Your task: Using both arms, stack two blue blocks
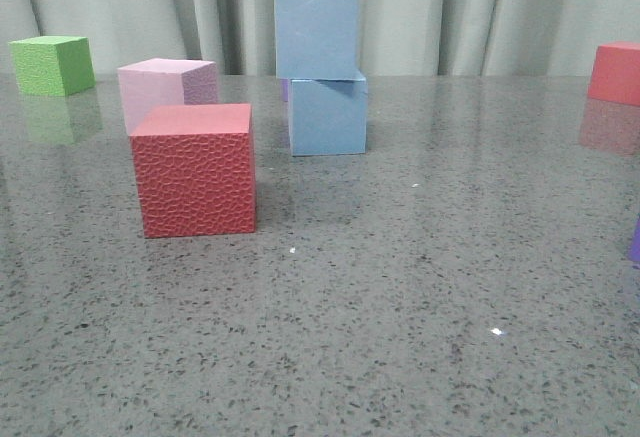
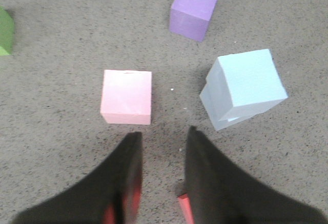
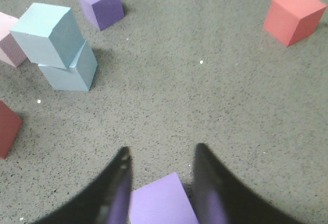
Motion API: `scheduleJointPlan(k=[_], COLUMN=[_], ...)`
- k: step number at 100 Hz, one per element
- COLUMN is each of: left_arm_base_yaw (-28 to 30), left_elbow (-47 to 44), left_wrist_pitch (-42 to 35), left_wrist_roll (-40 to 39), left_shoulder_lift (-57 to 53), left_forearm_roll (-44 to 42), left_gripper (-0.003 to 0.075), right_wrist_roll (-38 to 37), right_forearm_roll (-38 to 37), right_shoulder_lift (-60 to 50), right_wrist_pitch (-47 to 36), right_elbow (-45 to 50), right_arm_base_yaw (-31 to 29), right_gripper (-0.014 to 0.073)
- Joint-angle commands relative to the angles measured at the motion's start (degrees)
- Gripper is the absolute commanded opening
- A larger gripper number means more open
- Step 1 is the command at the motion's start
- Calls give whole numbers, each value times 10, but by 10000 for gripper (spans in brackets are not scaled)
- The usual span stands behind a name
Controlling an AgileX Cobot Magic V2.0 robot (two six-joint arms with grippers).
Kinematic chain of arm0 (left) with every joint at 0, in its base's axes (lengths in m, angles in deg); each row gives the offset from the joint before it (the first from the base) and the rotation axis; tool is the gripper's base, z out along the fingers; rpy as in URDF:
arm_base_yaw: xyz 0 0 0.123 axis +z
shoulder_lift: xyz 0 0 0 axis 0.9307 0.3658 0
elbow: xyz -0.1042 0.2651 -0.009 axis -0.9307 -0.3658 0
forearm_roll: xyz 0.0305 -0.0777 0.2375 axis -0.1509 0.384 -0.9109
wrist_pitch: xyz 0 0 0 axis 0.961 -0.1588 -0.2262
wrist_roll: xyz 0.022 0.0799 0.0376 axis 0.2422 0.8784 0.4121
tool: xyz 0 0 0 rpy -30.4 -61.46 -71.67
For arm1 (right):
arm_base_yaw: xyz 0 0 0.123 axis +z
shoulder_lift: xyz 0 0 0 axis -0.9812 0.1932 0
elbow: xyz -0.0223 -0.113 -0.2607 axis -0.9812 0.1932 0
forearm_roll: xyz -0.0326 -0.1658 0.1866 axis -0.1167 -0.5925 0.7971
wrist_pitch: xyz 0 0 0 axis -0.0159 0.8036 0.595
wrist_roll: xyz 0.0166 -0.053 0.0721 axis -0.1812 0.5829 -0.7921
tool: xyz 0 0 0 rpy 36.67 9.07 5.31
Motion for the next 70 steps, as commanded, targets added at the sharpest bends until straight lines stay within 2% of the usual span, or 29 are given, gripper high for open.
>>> scheduleJointPlan(k=[1, 8, 13, 47, 70], left_arm_base_yaw=[-6, -6, -6, -6, -6], left_elbow=[-32, -75, -106, -336, -486], left_wrist_pitch=[-70, -107, -135, -293, -403], left_wrist_roll=[1, 1, 1, 1, 1], left_shoulder_lift=[-58, -89, -109, -252, -361], left_forearm_roll=[-22, -27, -27, -36, -46], left_gripper=[68, -10, -18, -19, -19], right_wrist_roll=[0, 0, 0, 0, 0], right_forearm_roll=[-27, -27, -28, -42, -49], right_shoulder_lift=[-24, -44, -59, -175, -245], right_wrist_pitch=[-46, -54, -58, -128, -144], right_elbow=[0, 18, 31, 134, 203], right_arm_base_yaw=[-4, -4, -4, -4, -4], right_gripper=[87, -15, -76, -66, -66])
